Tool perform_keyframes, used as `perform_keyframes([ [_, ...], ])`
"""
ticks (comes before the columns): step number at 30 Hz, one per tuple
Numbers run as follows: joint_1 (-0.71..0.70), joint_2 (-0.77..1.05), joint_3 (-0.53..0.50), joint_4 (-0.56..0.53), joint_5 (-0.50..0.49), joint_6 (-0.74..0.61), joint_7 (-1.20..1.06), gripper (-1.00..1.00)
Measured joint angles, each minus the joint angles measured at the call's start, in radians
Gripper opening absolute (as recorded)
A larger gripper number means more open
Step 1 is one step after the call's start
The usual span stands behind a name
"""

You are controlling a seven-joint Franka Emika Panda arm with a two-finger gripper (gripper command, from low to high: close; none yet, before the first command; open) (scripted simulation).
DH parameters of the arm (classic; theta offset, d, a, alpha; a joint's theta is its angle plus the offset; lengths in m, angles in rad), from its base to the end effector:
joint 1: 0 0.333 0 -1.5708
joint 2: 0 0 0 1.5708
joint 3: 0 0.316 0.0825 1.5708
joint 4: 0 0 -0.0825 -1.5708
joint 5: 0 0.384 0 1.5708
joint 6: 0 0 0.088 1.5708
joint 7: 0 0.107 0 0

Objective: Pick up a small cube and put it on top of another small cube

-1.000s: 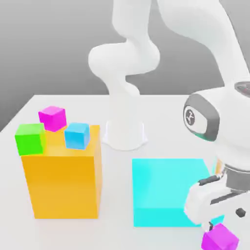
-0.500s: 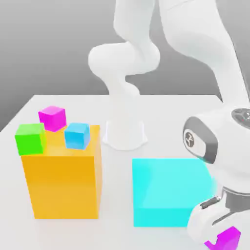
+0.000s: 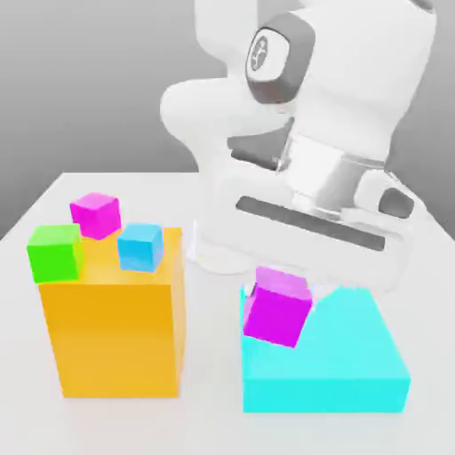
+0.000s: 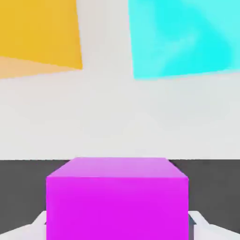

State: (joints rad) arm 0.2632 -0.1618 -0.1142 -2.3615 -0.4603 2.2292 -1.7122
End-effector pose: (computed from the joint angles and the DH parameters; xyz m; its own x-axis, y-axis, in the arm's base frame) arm 0.4794 0.0577 0.3965 -0.5184 0.7862 -0.3365 0.8458 0.5294 -0.0661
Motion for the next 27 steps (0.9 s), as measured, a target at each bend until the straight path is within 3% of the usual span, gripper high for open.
perform_keyframes([
  [7, -0.102, -0.245, -0.022, -0.058, -0.024, -0.144, 0.206, -1.0],
  [15, -0.231, -0.477, -0.084, -0.133, 0.016, -0.258, 0.376, -1.0],
  [27, -0.414, -0.641, -0.249, -0.258, 0.126, -0.344, 0.54, -1.0],
])
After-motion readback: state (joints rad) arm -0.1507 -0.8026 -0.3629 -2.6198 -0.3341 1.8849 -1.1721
